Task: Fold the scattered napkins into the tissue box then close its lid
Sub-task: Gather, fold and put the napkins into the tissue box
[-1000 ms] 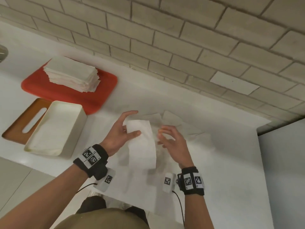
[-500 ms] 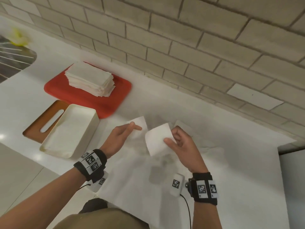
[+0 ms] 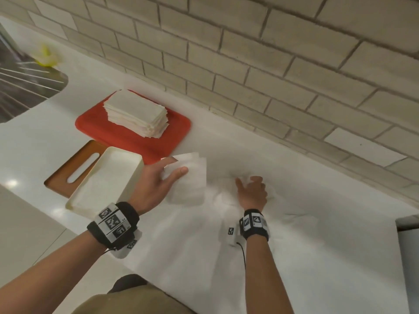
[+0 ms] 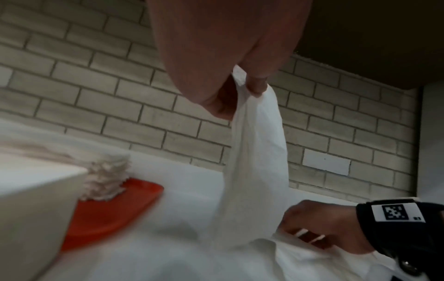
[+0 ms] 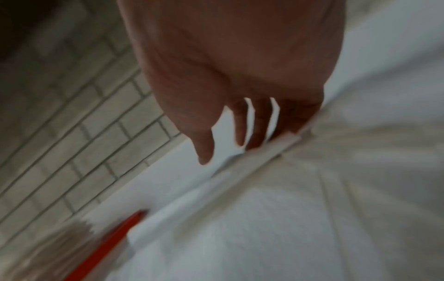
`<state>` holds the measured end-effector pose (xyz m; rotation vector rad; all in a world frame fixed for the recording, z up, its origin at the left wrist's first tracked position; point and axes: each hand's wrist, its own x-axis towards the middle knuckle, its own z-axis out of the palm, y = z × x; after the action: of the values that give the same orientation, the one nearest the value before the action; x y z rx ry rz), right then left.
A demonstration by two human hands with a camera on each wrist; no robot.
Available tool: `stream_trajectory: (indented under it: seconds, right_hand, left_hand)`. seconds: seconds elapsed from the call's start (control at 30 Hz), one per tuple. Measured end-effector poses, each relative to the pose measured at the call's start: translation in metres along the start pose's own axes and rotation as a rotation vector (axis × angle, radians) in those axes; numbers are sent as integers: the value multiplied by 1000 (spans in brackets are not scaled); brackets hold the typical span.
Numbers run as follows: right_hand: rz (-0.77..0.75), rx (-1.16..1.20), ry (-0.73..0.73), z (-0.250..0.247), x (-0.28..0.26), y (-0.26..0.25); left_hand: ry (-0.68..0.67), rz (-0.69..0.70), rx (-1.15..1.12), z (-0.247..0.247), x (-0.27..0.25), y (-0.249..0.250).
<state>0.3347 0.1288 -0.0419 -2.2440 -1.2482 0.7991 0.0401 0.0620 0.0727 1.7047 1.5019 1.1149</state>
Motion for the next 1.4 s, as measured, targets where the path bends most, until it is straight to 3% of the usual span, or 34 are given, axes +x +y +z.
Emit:
stream_trajectory:
  seconds: [0.07,0.2,0.3,0.43,0.53,0.63,0.77,0.87,0.97,1.03,1.13,1.2,1.4]
  right_hand:
    - [-77,-46,-67,4,16,6]
    - [-340,55,-18,-16,-3,-13]
    - [-579,132,-51,-49,-54,-47]
    - [-693,432,-210,-89,-137,-104]
    - [-770,644,-89,-82,-183,-147]
    - [-706,725,108,-42,-210,-186]
    - [-676,576,279,22,-230,-215]
    - [-692,380,425,55,-239,-223]
    - [-632,338,484,74,-246,-233]
    - [-639,424,403,87,-245,-230]
    - [-521,794,-21,103,-259,-225]
    - [-476,873,-157,117,-274,-218]
    - [-461,410,-217,172,-284,-193]
  left_hand:
    - [16,42,46,-16,1,2]
    - [79,63,103,-46,6,-2]
    - [79,112,84,-63,8,1]
    - [18,178,107,-82,12,-6]
    - [-69,145,55,-94,13,-11]
    - [-113,80,-54,-100,12,-7]
    - [-122,-33,-398,-120,5,6]
    - [-132,8,-316,-135,1,3]
    - [-126,3,-236,-151,2,-15]
    - [-138,-2,-244,-161,2,-25]
    - [-144,-61,-321,-175,6,-38]
    - [-137,-116,-347,-182,13,-52]
    - [-176,-37,-134,-194,44,-107]
